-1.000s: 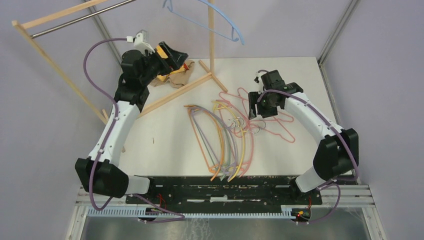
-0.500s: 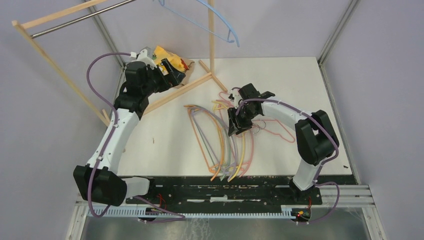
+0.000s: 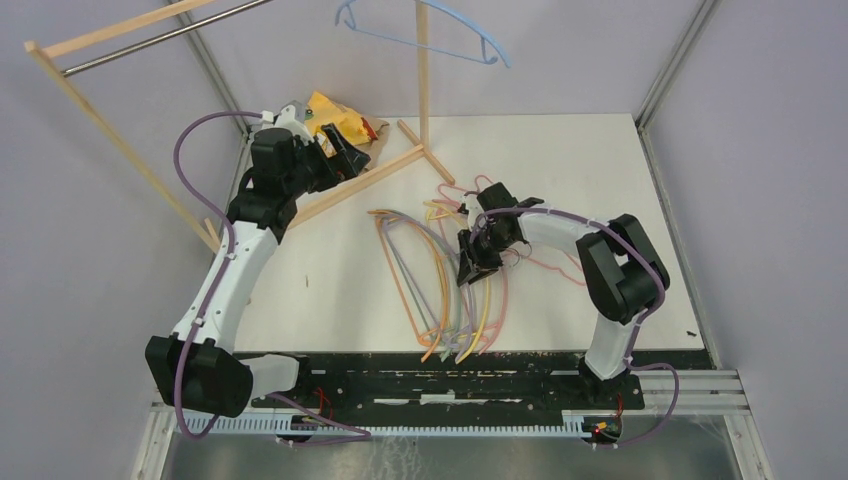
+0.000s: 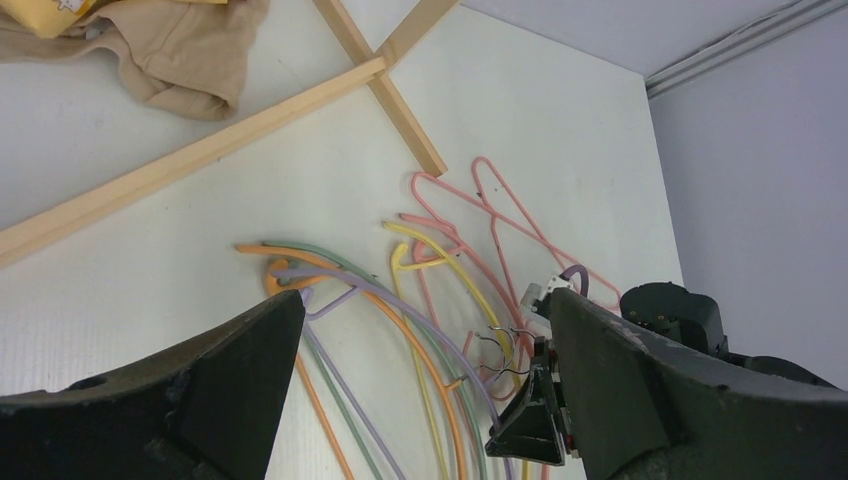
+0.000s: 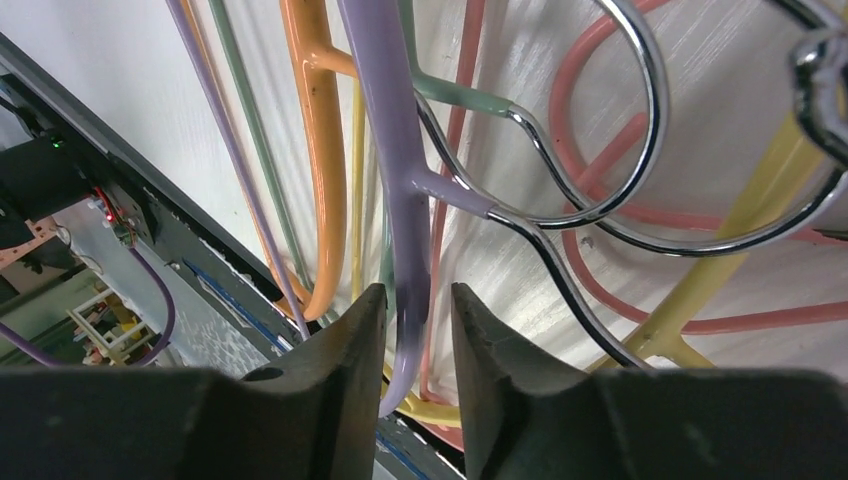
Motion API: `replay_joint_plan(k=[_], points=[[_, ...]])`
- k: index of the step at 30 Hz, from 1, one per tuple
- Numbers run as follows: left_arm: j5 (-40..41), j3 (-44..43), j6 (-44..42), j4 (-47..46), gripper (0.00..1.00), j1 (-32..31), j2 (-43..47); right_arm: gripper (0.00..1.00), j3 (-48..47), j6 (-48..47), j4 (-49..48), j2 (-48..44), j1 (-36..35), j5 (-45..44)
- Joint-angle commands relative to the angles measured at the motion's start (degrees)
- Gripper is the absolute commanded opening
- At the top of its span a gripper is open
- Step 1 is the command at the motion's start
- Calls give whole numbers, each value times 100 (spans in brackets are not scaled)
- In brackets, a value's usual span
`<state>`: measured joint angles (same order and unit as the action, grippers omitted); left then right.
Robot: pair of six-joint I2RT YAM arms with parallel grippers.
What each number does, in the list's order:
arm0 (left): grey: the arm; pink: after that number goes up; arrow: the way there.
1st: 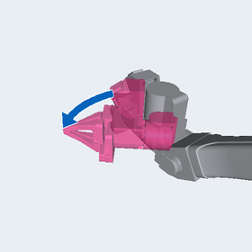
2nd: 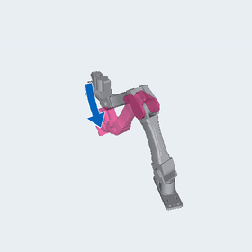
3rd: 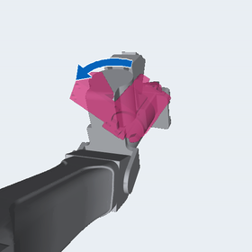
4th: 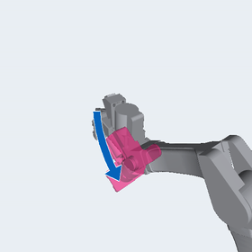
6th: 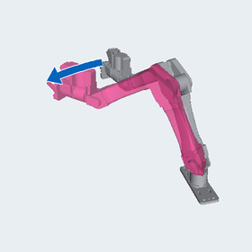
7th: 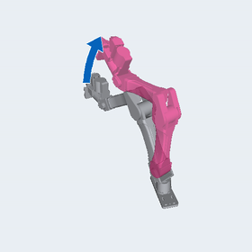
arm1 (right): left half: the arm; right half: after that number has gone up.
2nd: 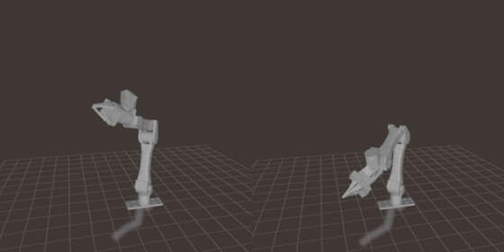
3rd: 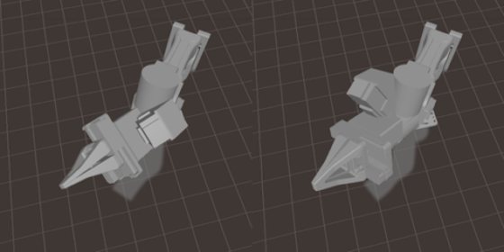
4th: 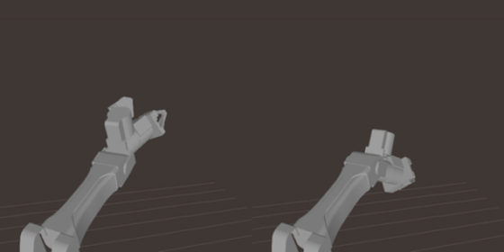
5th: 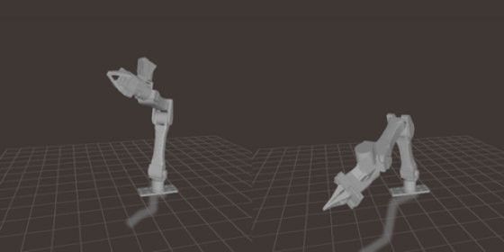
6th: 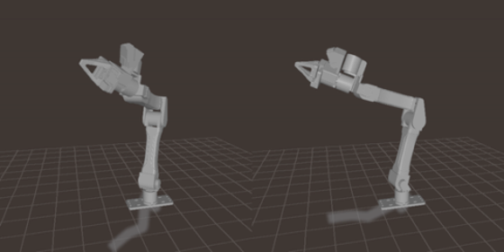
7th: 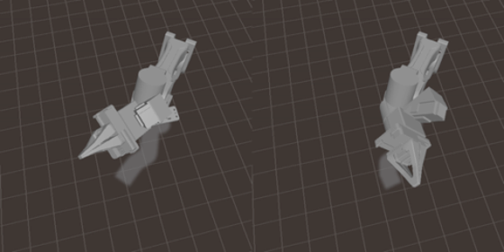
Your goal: Organize the hangers
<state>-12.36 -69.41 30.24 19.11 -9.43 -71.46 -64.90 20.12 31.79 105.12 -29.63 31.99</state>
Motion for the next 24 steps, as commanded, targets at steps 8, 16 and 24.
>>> replay_joint_plan(k=[8, 16, 24], points=[[-206, -90, -24, 39, 99, 20, 241, 8, -269, -108, 551, -991, -25, -351], [-431, 99, 114, -20, 100, 5, 383, 1, -1152, 75, 1108, -1658, -19, -985], [-603, 75, 442, -121, 97, -361, 434, 1, -2185, 319, 1015, -1156, -31, -1981]])
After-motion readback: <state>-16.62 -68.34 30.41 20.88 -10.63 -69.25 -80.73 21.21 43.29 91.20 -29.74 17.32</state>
